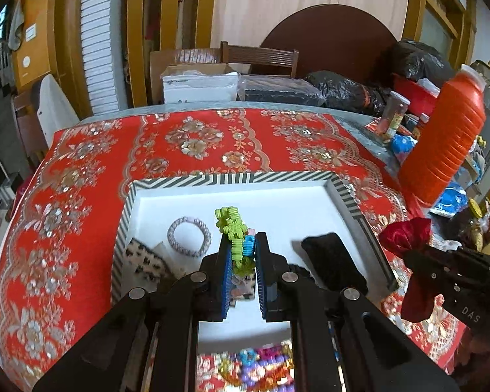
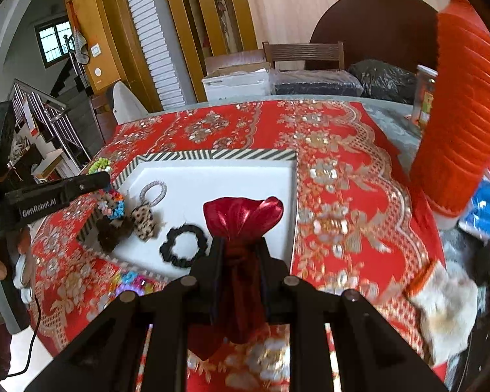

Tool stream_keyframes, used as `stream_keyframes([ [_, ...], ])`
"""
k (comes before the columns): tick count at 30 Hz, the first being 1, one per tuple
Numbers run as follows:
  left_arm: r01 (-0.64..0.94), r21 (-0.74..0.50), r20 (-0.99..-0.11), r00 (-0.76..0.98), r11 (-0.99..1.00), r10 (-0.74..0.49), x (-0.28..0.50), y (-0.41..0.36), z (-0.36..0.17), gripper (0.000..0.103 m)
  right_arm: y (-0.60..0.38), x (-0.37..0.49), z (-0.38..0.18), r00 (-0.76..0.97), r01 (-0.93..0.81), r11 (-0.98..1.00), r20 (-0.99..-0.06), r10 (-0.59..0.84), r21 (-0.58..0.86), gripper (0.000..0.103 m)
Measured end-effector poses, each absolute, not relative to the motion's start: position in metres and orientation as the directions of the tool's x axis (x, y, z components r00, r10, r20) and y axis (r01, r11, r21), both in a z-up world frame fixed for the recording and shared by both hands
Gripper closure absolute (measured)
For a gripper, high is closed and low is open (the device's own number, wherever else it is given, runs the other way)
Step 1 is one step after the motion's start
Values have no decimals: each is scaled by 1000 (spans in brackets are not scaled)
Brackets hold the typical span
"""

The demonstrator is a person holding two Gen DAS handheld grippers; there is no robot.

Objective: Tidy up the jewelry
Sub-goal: 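Carry the green hair tie and red bow over the striped box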

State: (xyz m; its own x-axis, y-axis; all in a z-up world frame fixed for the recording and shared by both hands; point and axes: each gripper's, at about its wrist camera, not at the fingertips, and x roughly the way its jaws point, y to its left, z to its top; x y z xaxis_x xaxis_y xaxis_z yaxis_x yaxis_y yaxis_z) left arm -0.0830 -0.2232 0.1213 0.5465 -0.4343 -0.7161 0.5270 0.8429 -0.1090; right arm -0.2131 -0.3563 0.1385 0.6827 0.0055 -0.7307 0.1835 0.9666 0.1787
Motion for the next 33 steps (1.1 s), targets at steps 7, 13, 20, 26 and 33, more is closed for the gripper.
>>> stream_keyframes([
  [7, 517, -93, -728, 548, 851, -412, -57, -240, 111, 87, -368, -171, 132, 667, 183, 967, -745, 10, 177, 84],
  [13, 510, -107, -735, 537, 853, -413, -35, -254, 104, 87, -381, -137, 133, 656, 189, 968, -755, 2, 167, 84],
  [20, 496, -156, -767, 484, 854, -421, -6, -272, 85, 87, -388, -92, 115, 624, 198, 966, -781, 9, 169, 84],
  [26, 485, -167, -799, 443, 858, -406, 4, -281, 56, 87, -386, -63, 84, 575, 194, 973, -818, -6, 129, 84],
  [33, 469, -183, -817, 416, 864, -399, 12, -282, 39, 82, -400, -49, 57, 523, 240, 966, -851, -43, 98, 83],
])
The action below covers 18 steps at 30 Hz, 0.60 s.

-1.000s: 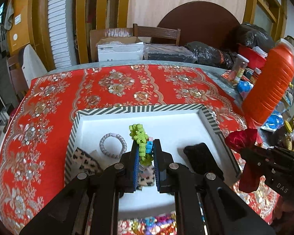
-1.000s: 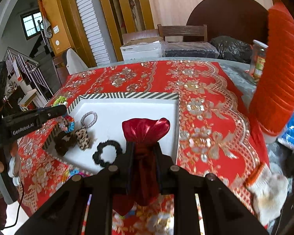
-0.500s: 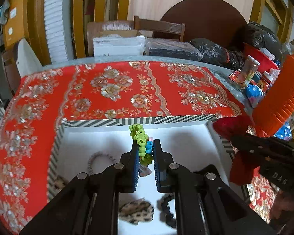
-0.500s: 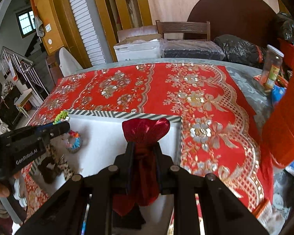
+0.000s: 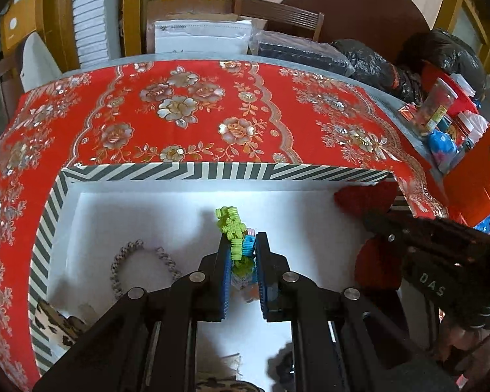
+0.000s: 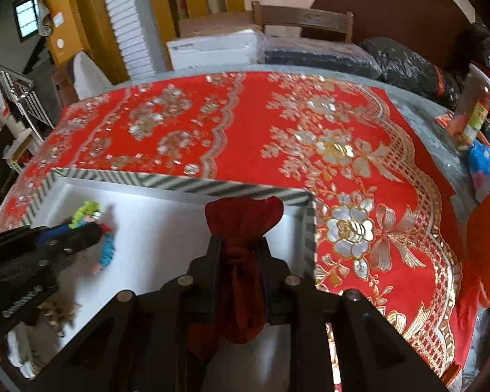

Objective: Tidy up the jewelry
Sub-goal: 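Carry the green hair tie and red bow over the striped box, then open both tools to drop the hair tie and bow into the box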

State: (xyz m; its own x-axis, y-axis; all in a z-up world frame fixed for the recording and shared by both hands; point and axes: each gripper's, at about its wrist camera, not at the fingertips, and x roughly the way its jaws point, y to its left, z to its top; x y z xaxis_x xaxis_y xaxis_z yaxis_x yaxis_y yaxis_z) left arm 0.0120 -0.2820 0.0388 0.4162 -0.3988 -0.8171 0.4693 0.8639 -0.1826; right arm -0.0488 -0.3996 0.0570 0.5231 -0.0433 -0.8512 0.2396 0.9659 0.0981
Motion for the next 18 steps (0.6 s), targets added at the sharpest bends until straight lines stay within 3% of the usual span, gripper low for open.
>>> stream_keyframes([
  [3, 480, -213, -820, 386, 851, -423, 14, -283, 37, 67, -404, -49, 55, 515, 251, 960, -857, -23, 125, 73],
  [5, 483, -231, -816, 377, 844, -439, 13, -281, 40, 63, -406, -53, 59, 541, 251, 957, -841, -14, 145, 53],
  [11, 478, -234, -803, 396, 847, -445, 6, -273, 54, 61, -402, -71, 74, 572, 246, 955, -820, -6, 165, 50],
  [18, 487, -136, -766, 500, 863, -403, -29, -260, 85, 61, -392, -106, 99, 607, 247, 954, -794, -14, 172, 42],
])
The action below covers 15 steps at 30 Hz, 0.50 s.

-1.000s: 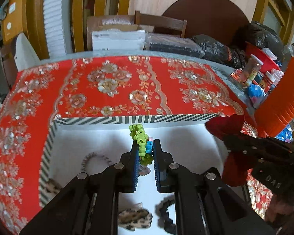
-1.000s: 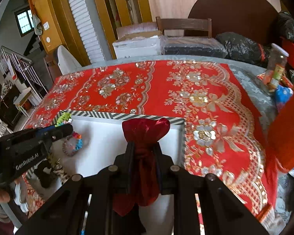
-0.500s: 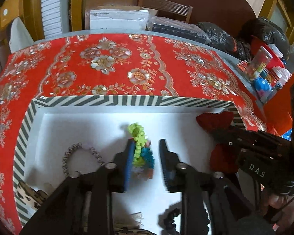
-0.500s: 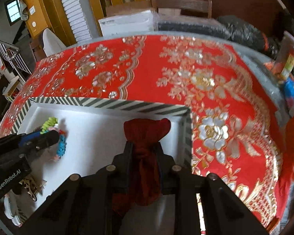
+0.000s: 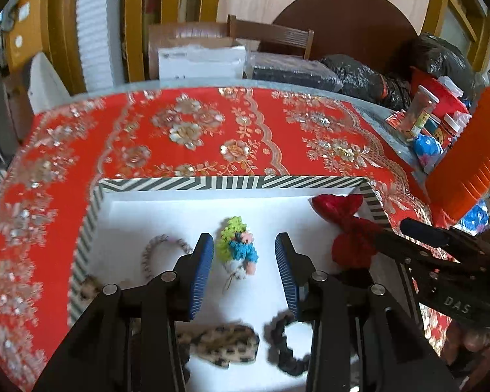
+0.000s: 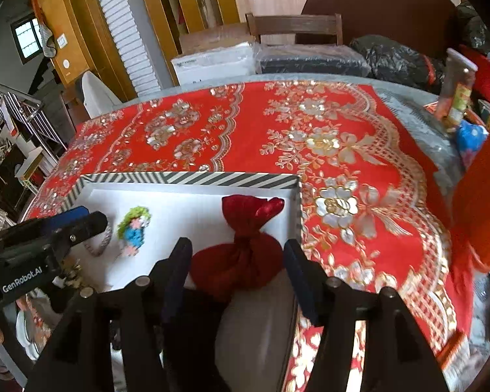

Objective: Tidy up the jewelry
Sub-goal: 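Open both tools to drop the hair tie and bow into the box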

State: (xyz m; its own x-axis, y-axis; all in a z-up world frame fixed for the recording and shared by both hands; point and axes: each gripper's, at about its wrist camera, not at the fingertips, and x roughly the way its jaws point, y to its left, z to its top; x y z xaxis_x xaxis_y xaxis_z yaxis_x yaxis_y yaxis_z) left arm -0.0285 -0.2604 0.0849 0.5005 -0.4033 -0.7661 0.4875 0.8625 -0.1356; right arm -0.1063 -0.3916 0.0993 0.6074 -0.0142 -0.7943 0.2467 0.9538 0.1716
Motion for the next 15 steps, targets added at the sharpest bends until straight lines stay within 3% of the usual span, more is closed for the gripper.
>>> stream_keyframes([
  [15, 463, 6, -685, 648, 886, -333, -119, -230, 109, 61, -337, -194, 133, 663, 229, 961, -747, -39, 154, 39],
])
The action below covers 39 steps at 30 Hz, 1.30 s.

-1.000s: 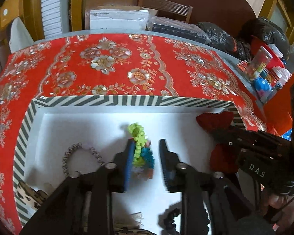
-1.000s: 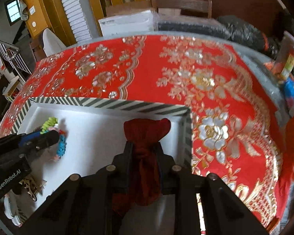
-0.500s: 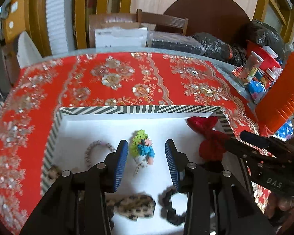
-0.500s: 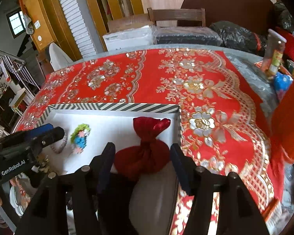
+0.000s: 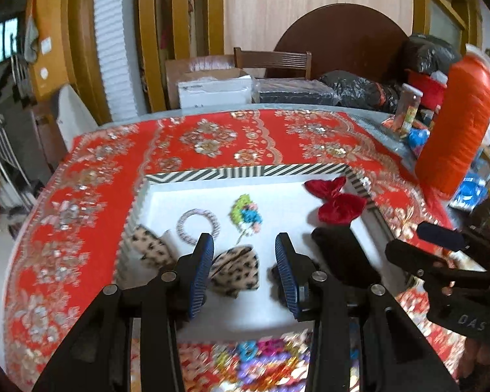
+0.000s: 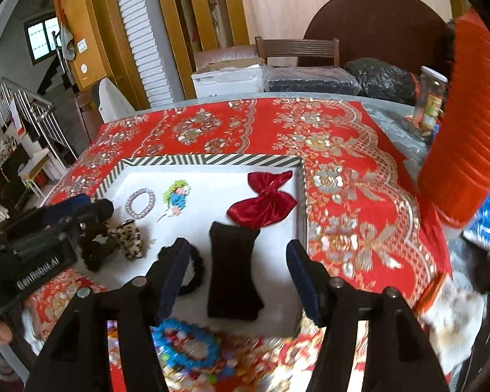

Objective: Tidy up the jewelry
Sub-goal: 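Open both tools to drop the hair tie and bow into the box, then lift both open tools out of the box back over the bracelets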

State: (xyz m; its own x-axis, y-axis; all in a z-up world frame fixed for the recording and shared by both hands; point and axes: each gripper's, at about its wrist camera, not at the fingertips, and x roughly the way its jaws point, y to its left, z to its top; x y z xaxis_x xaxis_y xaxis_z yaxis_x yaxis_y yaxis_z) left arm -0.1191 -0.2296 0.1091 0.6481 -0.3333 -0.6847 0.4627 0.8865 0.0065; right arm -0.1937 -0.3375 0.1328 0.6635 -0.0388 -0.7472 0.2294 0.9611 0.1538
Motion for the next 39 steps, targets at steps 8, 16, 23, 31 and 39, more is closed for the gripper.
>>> stream_keyframes([
  [8, 446, -8, -674, 659, 895, -334, -151, -209, 112, 61, -319, -227, 144, 673, 222, 965, -738, -48, 140, 38],
  [16, 439, -5, -663, 671, 898, -331, -178, -193, 119, 61, -306, -259, 156, 692, 208, 969, -720, -51, 132, 35],
  [23, 411, -75, -684, 642, 909, -346, -178, -157, 123, 61, -304, -281, 154, 692, 207, 969, -721, -46, 137, 35],
  [31, 375, -172, -743, 558, 911, -370, -171, -125, 102, 61, -314, -293, 132, 667, 229, 959, -745, -28, 169, 35],
  [39, 363, -283, -798, 423, 888, -428, -163, -126, 58, 61, -316, -288, 102, 624, 206, 964, -781, 5, 171, 49],
])
